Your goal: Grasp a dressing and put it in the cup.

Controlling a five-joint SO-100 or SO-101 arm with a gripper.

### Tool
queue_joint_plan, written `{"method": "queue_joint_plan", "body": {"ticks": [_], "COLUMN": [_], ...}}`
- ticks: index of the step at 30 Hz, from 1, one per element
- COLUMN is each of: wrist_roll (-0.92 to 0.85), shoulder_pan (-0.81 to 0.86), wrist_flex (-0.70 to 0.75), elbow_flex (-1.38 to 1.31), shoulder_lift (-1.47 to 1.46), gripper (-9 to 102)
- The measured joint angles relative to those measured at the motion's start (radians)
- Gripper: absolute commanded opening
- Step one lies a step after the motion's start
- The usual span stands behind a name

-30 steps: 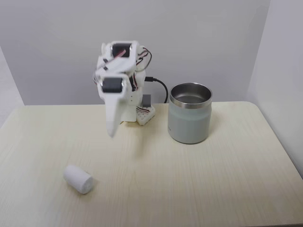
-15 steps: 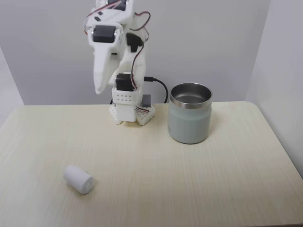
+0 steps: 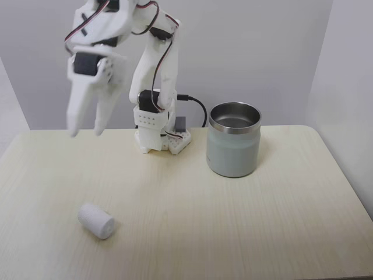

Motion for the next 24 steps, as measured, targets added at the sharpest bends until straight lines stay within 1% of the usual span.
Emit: {"method": "queue_joint_plan", "body": {"ticks": [5,16,24], "wrist_roll": [0.017,0.031,0.031], "shoulder_pan": [0.003,0.011,0.012], "wrist_flex": [-0.020,-0.276,-0.387], "elbow_flex": [-0.002,-0.221,-0.233], "shoulder_lift": [0.107,0.311,0.534], "gripper": [27,28,28]}}
